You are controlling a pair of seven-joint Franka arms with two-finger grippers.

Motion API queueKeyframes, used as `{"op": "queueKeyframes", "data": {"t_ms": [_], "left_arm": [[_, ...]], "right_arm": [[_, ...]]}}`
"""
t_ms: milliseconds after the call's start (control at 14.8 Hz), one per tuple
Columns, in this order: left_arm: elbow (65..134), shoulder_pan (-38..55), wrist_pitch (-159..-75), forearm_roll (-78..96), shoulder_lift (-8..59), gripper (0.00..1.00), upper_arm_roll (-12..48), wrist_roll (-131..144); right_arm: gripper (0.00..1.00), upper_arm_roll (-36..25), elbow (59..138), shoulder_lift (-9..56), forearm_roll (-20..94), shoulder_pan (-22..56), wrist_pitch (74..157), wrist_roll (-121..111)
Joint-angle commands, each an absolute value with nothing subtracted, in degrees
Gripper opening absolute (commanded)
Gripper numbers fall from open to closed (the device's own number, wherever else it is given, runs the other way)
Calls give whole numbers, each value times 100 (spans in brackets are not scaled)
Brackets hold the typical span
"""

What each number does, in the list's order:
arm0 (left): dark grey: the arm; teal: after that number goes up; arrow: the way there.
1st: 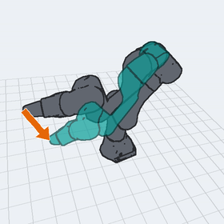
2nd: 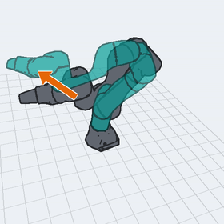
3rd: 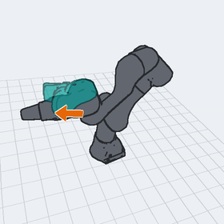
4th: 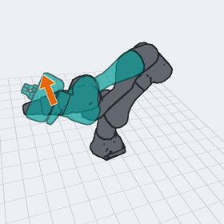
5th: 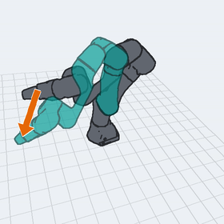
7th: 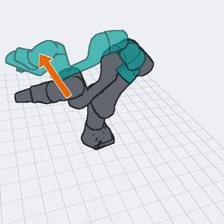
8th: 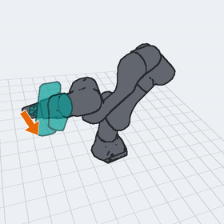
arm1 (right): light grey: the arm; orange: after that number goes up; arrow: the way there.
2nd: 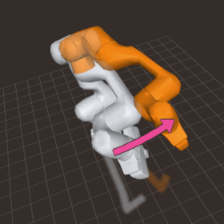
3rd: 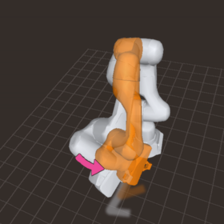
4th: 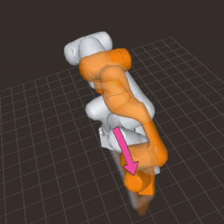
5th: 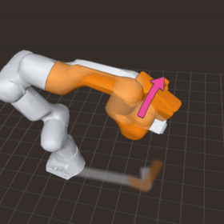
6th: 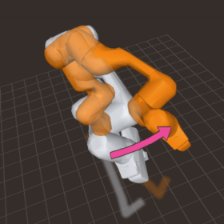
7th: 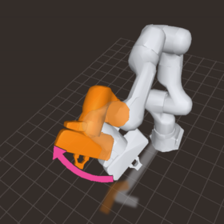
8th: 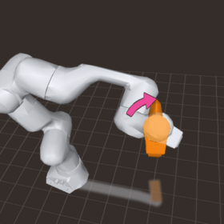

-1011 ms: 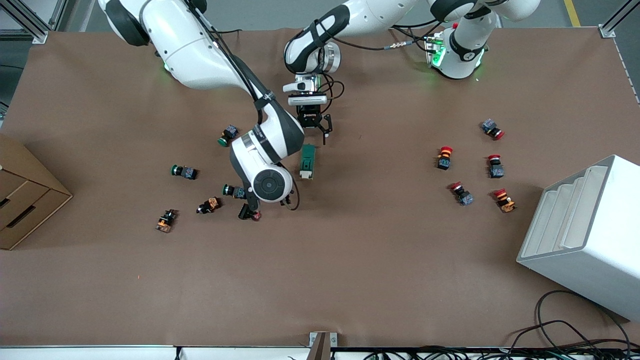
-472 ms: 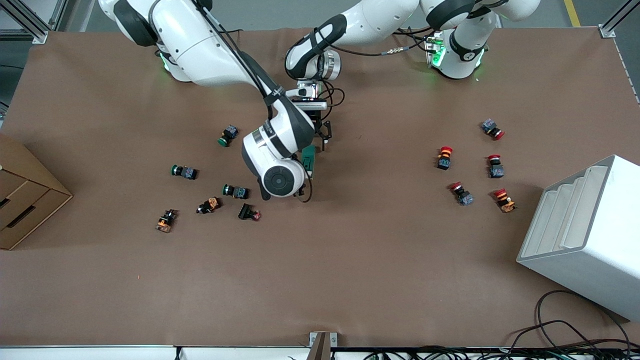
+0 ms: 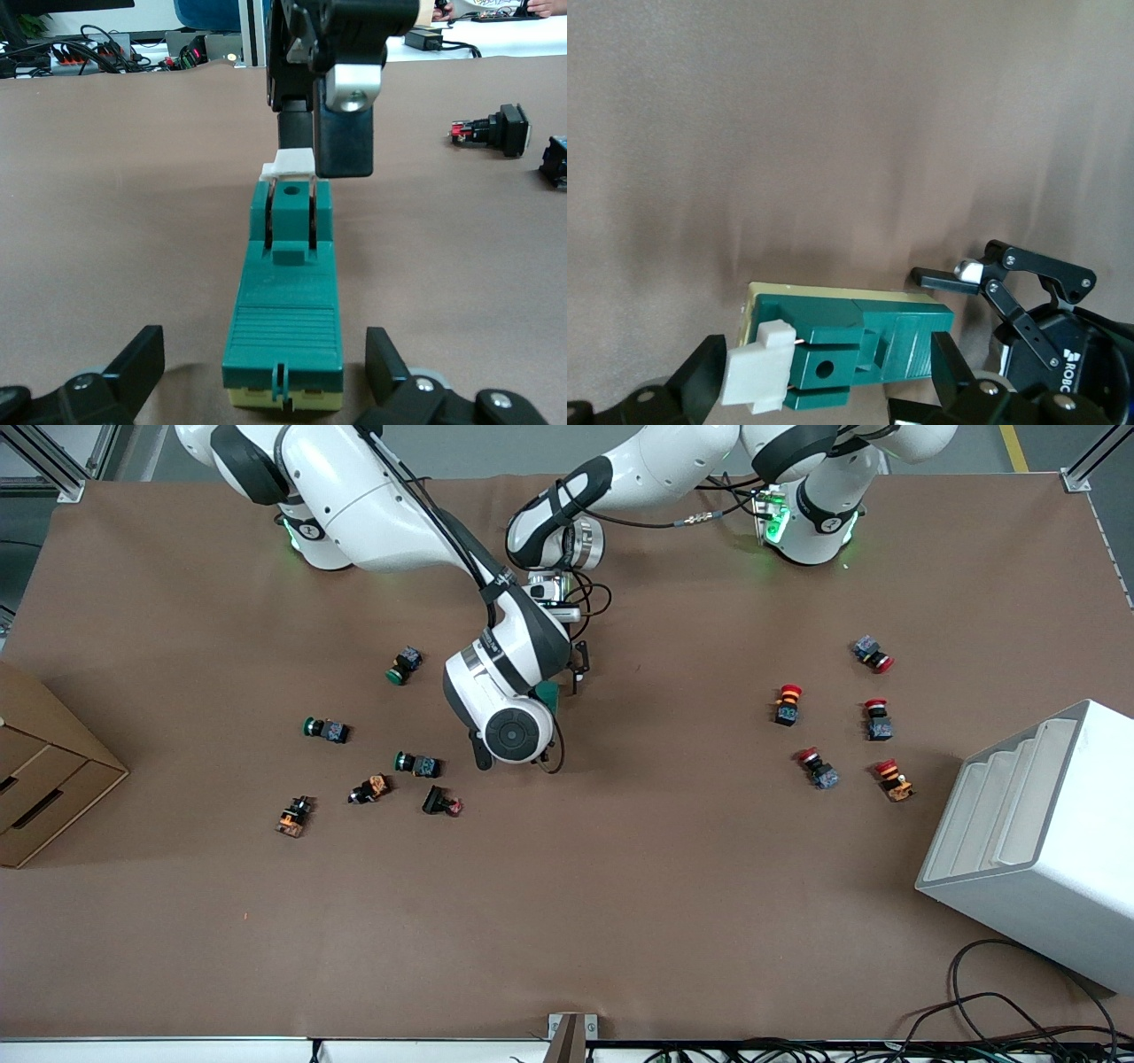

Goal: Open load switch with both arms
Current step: 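Push the white lever down with the right gripper while the left gripper steadies it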

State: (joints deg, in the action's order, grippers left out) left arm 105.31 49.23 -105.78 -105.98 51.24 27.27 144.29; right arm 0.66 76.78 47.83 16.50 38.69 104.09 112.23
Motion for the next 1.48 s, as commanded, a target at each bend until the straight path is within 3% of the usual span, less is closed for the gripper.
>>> {"op": "queueKeyframes", "data": {"t_ms": [0, 742, 1416], "left_arm": [[10441, 5010, -10512, -10723, 5177, 100, 2663, 14528], [10520, 5168, -10424, -10670, 5168, 100, 2663, 14854], [10468, 5142, -10397, -10661, 5177, 100, 2654, 14871]], "right_arm": [[100, 167, 7594, 4799, 1731, 3885, 10003, 11312], [100, 396, 7146, 4764, 1740, 3806, 8895, 11294], [100, 457, 7453, 4799, 1644, 3972, 8877, 11303]]}}
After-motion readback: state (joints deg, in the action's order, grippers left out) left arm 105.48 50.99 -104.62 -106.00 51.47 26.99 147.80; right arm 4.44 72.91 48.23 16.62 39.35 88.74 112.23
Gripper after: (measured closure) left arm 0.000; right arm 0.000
